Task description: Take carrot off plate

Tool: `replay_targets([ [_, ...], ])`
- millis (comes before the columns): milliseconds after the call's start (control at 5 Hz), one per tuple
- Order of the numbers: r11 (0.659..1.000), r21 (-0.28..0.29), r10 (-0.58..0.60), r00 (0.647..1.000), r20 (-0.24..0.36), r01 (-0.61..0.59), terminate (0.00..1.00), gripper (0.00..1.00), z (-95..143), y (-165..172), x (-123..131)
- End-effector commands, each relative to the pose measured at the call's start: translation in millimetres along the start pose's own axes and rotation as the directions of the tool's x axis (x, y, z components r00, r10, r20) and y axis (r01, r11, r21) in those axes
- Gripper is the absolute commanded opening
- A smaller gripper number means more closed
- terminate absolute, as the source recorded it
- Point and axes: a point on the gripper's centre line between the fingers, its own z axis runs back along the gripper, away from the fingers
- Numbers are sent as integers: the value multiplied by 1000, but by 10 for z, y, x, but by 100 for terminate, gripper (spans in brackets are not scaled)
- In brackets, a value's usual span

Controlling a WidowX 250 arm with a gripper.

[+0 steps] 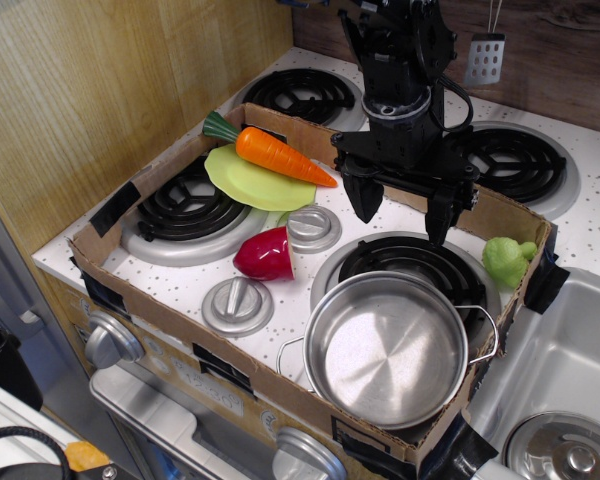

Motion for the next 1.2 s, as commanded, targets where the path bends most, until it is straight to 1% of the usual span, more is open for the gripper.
replay_targets([
  [0, 1000, 0, 0, 1000, 0, 0, 0, 100, 0, 0, 0],
  [200, 999, 5, -46, 998, -52, 46, 0, 100, 169, 102, 85],
  [400, 992, 30, -124, 991, -48, 126, 0, 100, 283, 231, 103],
  [600, 957, 72, -275, 958, -80, 280, 0, 100, 387, 381, 92],
  [800, 883, 110, -444, 888, -121, 457, 0, 100, 435, 644, 139],
  [1000, 798, 134, -571, 809, -141, 587, 0, 100, 455, 872, 283],
])
